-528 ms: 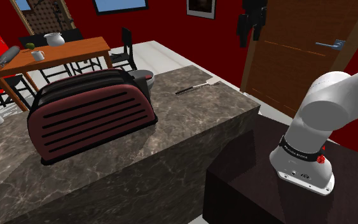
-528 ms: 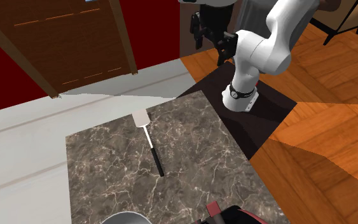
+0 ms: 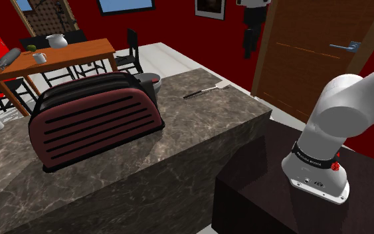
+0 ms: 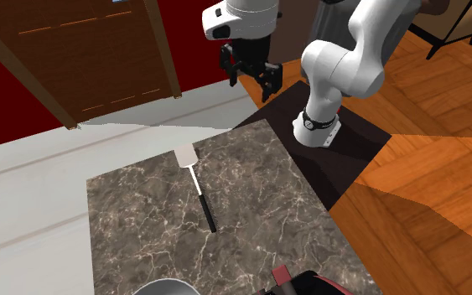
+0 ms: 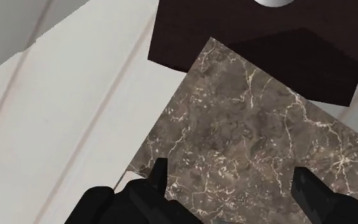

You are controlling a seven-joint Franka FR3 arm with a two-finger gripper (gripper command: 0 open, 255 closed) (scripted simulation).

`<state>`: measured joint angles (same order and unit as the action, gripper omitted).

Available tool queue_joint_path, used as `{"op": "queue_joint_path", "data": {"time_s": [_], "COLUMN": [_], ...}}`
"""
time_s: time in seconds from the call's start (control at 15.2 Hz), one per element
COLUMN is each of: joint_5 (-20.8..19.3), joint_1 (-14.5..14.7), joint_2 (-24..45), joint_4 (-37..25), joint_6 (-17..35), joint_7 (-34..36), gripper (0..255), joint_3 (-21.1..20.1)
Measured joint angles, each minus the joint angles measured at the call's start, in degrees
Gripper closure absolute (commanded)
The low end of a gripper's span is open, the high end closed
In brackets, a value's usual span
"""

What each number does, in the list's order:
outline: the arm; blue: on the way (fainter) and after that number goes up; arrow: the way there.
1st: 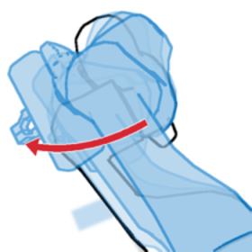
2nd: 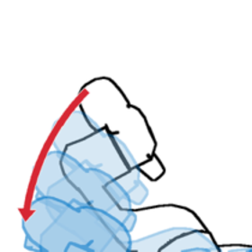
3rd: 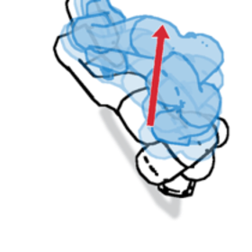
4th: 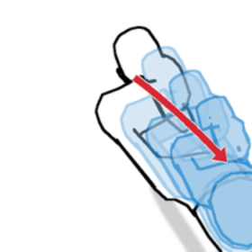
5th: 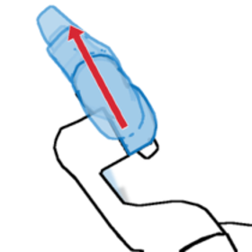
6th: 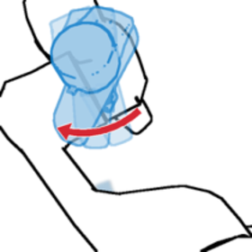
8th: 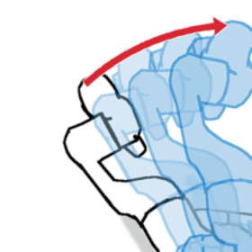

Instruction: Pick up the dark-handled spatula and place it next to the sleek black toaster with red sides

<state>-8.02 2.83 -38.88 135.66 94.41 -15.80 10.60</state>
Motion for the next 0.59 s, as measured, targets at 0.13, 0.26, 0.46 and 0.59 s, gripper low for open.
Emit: {"op": "queue_joint_path", "data": {"time_s": [0.13,0.26,0.46,0.59], "joint_5": [-0.9,-1.5,-1.3,-0.7], "joint_1": [1.3,2.8,5.4,7.1], "joint_2": [2.5,5.1,11.3,15.0], "joint_4": [0.8,1.4,0.0,-0.7], "joint_6": [4.0,8.0,13.7,17.2], "joint_7": [-5.9,-11.8,-20.6,-26.7], "gripper": [0,0,0,0], "joint_3": [2.6,5.0,8.5,10.6]}}
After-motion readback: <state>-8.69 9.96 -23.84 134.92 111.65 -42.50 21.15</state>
